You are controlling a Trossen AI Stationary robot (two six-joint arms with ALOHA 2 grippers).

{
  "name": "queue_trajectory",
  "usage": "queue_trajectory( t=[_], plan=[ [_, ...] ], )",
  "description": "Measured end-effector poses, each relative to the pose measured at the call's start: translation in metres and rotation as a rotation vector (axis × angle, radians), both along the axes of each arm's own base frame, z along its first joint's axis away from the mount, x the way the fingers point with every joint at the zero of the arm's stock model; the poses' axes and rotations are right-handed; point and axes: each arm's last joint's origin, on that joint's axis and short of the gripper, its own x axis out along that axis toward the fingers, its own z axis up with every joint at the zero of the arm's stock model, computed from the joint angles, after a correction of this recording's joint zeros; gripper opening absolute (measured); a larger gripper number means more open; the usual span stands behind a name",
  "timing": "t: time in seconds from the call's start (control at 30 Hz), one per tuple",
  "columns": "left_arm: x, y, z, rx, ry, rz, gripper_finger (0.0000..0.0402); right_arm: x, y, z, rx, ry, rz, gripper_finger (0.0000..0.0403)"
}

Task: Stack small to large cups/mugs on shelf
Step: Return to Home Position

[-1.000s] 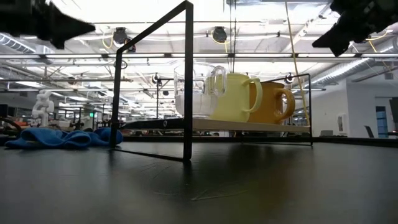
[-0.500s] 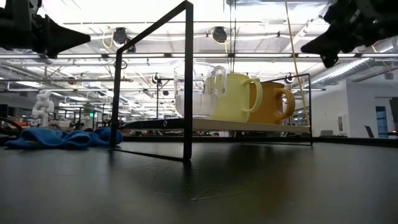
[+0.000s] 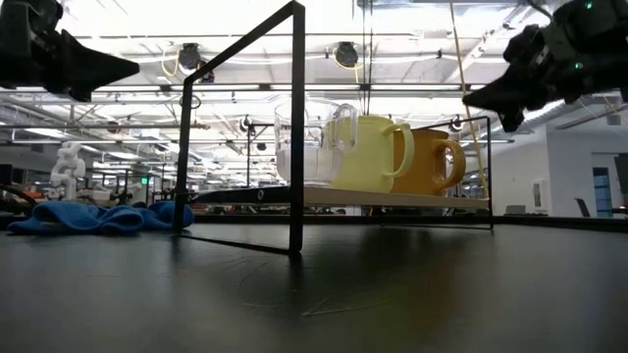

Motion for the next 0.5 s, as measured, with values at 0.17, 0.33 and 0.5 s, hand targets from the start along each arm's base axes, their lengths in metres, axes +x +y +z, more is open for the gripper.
queue_trajectory(
  t=[0.17,0.33,0.5],
  plan=[
    [0.000,0.000,0.003,0.026,-0.015,0.006,0.0000,0.001,-0.001,-0.019,-0.007,0.002,-0.005,0.0000],
    [-0.001,0.000,0.004,0.033,-0.021,0.008,0.0000,0.000,0.000,-0.022,-0.059,-0.007,0.005,0.0000],
    [-0.001,0.000,0.004,0.025,-0.021,0.007,0.0000,0.000,0.007,-0.027,-0.070,-0.020,0.102,0.0000]
  ],
)
